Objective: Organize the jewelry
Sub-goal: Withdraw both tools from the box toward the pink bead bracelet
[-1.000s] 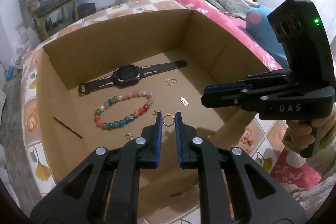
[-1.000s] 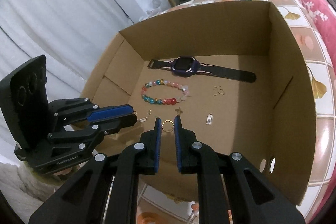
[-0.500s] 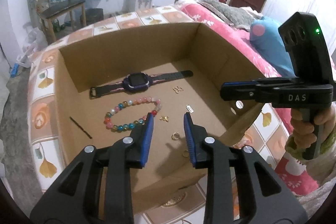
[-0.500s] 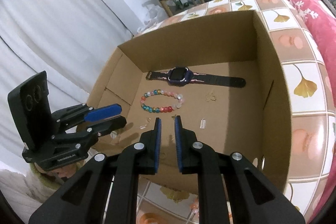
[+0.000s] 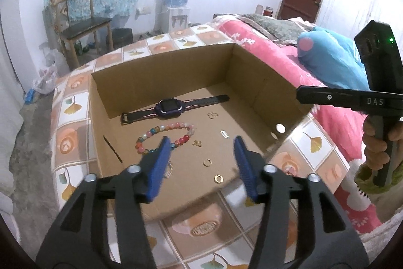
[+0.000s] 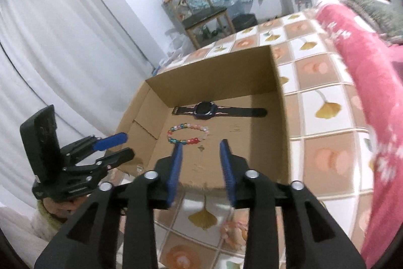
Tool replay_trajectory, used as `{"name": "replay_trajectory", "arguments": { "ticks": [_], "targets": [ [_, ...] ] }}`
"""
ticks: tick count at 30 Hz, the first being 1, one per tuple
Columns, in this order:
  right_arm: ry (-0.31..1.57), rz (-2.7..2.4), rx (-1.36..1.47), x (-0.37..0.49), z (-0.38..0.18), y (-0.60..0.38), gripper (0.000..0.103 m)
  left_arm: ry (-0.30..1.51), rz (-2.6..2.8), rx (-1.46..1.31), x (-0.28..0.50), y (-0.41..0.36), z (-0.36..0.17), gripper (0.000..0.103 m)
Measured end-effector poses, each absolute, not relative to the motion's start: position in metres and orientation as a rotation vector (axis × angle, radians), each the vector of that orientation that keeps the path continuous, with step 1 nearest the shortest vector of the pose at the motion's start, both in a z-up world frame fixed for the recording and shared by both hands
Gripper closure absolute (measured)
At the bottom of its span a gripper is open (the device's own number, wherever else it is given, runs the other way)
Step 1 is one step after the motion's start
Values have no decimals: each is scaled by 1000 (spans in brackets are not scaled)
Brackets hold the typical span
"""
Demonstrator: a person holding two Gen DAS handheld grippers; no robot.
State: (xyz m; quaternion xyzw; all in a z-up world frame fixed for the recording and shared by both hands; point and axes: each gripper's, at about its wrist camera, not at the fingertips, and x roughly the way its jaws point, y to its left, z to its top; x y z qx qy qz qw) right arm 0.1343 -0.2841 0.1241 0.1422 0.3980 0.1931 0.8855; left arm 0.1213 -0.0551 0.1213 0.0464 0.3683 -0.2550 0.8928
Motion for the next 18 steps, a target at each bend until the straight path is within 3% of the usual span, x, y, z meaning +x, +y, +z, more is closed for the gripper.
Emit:
{"name": "replay_trajectory", "arguments": {
  "ticks": [2, 5, 18],
  "targets": [
    [816, 378, 289, 119, 124, -290, 60, 752, -546, 113, 110, -58, 124, 32],
    [832, 348, 290, 101, 118, -299, 60, 742, -594, 145, 89, -66, 126, 23],
    [991, 322, 148, 66, 63, -278, 60, 869, -696, 282, 43, -109, 100, 14]
  ]
}}
